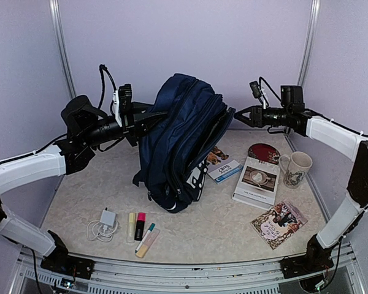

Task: Pack the student bag
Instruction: Unzip the upper front pocket of the student bag, then pass from the left arm to the right

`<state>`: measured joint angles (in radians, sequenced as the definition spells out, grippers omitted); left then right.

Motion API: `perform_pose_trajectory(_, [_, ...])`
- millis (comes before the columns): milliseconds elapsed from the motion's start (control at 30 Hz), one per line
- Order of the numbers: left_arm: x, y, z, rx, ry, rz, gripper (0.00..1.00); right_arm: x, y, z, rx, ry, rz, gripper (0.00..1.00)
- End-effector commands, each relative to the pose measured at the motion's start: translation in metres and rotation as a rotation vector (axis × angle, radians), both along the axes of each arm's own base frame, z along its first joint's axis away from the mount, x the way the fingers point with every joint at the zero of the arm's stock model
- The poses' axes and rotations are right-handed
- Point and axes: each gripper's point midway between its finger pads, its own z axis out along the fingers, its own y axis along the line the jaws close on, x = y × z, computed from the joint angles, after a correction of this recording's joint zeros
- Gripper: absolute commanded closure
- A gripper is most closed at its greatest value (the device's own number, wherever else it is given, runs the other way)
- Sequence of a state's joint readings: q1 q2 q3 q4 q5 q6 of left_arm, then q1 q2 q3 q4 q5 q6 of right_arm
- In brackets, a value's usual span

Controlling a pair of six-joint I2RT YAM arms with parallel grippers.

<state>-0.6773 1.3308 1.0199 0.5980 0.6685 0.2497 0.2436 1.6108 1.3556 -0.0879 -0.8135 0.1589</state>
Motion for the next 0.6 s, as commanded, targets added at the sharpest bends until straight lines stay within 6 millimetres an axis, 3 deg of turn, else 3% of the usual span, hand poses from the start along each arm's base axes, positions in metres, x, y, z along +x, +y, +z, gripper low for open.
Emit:
perform_pose_trajectory(0, [-0.003, -0.003, 0.04, -0.097, -0.074, 0.041, 1.0, 0.01, -0.04, 0.042, -0.02, -0.054, -0.266, 0.42])
perform_pose_trajectory(100, [-0.002, -0.01, 0.04, -0.087, -0.07, 0.062, 1.0, 0.004, -0.055, 0.069, 0.012, -0.072, -0.387, 0.36])
perform_pose_trajectory(167, [-0.002, -0.014, 0.042, -0.093, -0.071, 0.079, 1.0, -0.012, -0.048, 0.089, 0.047, -0.105, -0.395, 0.35])
perform_pose_trajectory(267, [0.006, -0.019, 0.044, -0.103, -0.033, 0.118, 1.0, -0.048, -0.018, 0.119, 0.106, -0.162, -0.333, 0.14])
perform_pose_trajectory(300, [0.011, -0.02, 0.046, -0.111, -0.017, 0.141, 1.0, -0.057, -0.014, 0.125, 0.117, -0.167, -0.334, 0.03])
perform_pose_trajectory(333, [0.014, -0.021, 0.048, -0.117, -0.007, 0.159, 1.0, -0.063, -0.014, 0.129, 0.129, -0.158, -0.356, 0.0])
perform_pose_trajectory(433, [0.019, -0.027, 0.045, -0.108, 0.007, 0.173, 1.0, -0.07, -0.026, 0.117, 0.144, -0.105, -0.453, 0.0])
perform_pose_trajectory(567, [0.022, -0.031, 0.043, -0.114, 0.027, 0.167, 1.0, -0.075, -0.018, 0.08, 0.137, 0.007, -0.444, 0.0])
